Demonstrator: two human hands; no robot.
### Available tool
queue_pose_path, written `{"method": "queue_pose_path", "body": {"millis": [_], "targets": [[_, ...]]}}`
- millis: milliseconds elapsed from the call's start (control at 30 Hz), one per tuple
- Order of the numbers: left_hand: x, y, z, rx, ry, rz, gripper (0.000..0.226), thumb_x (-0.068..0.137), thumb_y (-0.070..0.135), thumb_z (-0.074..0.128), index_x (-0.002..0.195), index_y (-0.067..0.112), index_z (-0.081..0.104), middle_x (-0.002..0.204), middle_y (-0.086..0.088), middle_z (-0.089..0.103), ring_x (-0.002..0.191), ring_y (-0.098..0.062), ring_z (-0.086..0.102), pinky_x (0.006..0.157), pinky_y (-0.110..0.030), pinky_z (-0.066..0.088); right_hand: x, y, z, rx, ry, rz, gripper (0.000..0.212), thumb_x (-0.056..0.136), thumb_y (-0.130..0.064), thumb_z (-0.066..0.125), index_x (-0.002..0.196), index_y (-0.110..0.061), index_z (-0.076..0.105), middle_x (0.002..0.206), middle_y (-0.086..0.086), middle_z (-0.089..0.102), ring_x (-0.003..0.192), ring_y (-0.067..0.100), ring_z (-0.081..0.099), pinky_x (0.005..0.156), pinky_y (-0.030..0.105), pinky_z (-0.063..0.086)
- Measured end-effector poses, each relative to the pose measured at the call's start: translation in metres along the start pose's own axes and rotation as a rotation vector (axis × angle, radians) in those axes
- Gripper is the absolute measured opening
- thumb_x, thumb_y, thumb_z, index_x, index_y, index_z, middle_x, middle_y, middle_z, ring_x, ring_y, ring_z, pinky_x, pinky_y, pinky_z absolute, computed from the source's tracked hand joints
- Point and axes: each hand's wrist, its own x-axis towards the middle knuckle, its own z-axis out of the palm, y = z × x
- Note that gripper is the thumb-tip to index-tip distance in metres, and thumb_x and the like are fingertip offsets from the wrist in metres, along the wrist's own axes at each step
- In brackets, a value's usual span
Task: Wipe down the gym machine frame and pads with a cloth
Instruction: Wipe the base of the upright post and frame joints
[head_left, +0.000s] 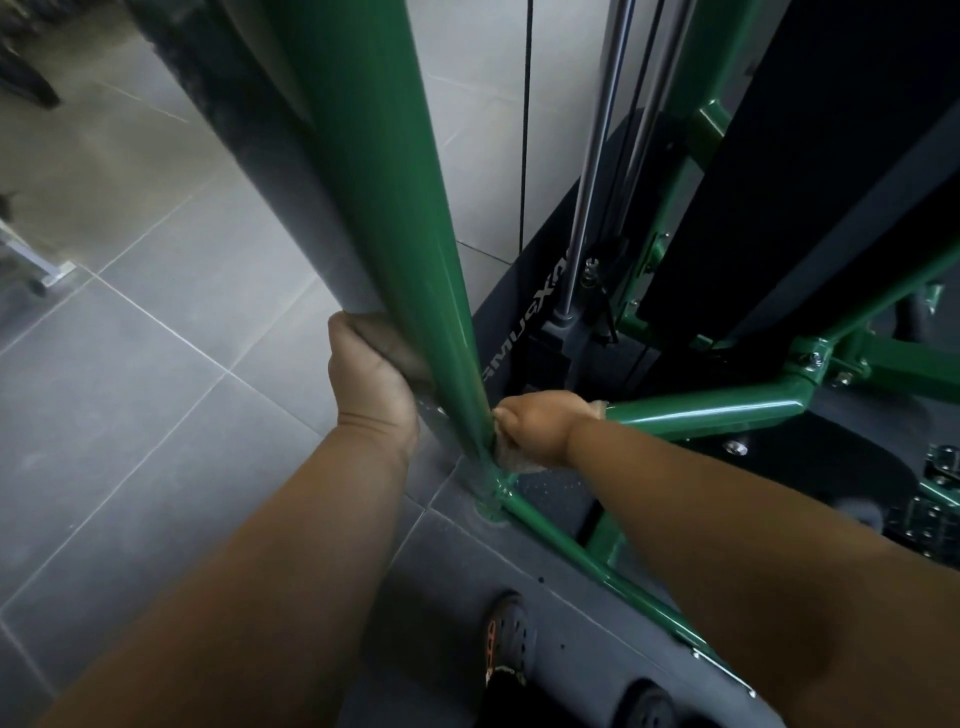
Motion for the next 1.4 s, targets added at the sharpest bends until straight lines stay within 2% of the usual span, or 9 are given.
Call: {"method": "queue_pose_path", "body": {"millis": [233,467,700,933,1033,1100,1167,1300,1400], "targets": [[-0.004,-0.011,-0.005,0.054,0.008,-0.041,0.043,0.108,0.02,0.035,0.067,0.023,0.05,0.05,0.011,0.055,0.059,-0.013,0.053,0.048,-0.017,0.043,-0.047,0.05,0.006,-0.167,0.238,0.206,0.051,0.108,-0.056,0.016,0.113,-0.033,0.061,0.118,-0.007,0.07,0.105,0.025,0.062,0.088,0.043,0.047],[-0.013,-0.025,0.0,0.045,0.058,-0.058,0.042,0.109,0.018,0.034,0.07,0.023,0.047,0.06,0.009,0.052,0.057,-0.005,0.049,0.046,-0.011,0.041,-0.014,-0.018,0.002,-0.242,0.121,0.016,0.019,0.102,-0.036,0.052,0.117,-0.028,0.06,0.119,-0.005,0.061,0.112,0.028,0.063,0.08,0.039,0.044],[-0.001,-0.032,-0.009,0.162,0.07,-0.012,0.042,0.109,0.026,0.034,0.071,0.023,0.052,0.073,0.004,0.057,0.077,-0.017,0.052,0.076,-0.03,0.046,-0.021,0.027,0.002,-0.042,0.109,0.069,0.06,0.102,-0.068,0.017,0.111,-0.03,0.062,0.111,0.0,0.071,0.104,0.029,0.065,0.088,0.042,0.05],[-0.002,-0.031,-0.005,0.124,0.057,-0.029,0.041,0.11,0.025,0.032,0.076,0.023,0.053,0.076,0.006,0.06,0.079,-0.014,0.055,0.079,-0.029,0.048,-0.07,0.102,0.021,-0.165,0.431,0.352,0.052,0.104,-0.06,0.016,0.088,-0.029,0.055,0.096,0.001,0.07,0.093,0.03,0.061,0.085,0.043,0.045],[-0.004,-0.03,-0.004,0.123,0.048,-0.022,0.044,0.11,0.025,0.031,0.071,0.021,0.051,0.054,0.013,0.059,0.072,-0.012,0.056,0.077,-0.03,0.046,-0.072,0.078,0.058,0.107,0.656,0.585,0.049,0.107,-0.053,0.024,0.127,-0.028,0.061,0.139,0.008,0.058,0.14,0.035,0.04,0.121,0.056,0.019],[-0.007,-0.033,-0.003,0.107,0.052,-0.007,0.047,0.11,0.024,0.03,0.067,0.021,0.048,0.044,0.014,0.055,0.055,-0.002,0.055,0.073,-0.03,0.044,-0.059,0.049,0.068,0.431,0.746,0.801,0.059,0.107,-0.051,0.031,0.16,-0.023,0.033,0.172,0.01,0.019,0.159,0.034,0.004,0.124,0.063,0.001],[-0.007,-0.035,-0.003,0.087,0.045,0.008,0.054,0.109,0.023,0.031,0.059,0.025,0.052,0.043,0.013,0.053,0.047,0.0,0.052,0.076,-0.032,0.044,-0.04,0.018,0.064,0.781,0.838,0.928,0.073,0.107,-0.048,0.035,0.168,-0.02,0.006,0.175,0.006,-0.013,0.16,0.037,-0.012,0.126,0.066,0.007],[0.003,-0.043,-0.007,0.058,0.029,0.062,0.068,0.105,0.025,0.035,0.044,0.036,0.061,0.047,0.012,0.055,0.052,-0.006,0.055,0.079,-0.036,0.046,-0.019,-0.026,0.027,1.293,1.113,1.13,0.075,0.111,-0.043,0.034,0.166,-0.027,-0.015,0.173,0.003,-0.026,0.16,0.035,0.004,0.127,0.051,0.023],[0.002,-0.043,-0.007,0.007,0.027,0.06,0.073,0.108,0.024,0.033,0.041,0.036,0.06,0.045,0.013,0.054,0.049,-0.004,0.054,0.072,-0.033,0.046,-0.015,-0.036,-0.004,1.844,1.167,1.354,0.071,0.112,-0.042,0.035,0.166,-0.031,-0.008,0.176,0.007,0.001,0.135,0.034,0.049,0.122,0.05,0.034]]}}
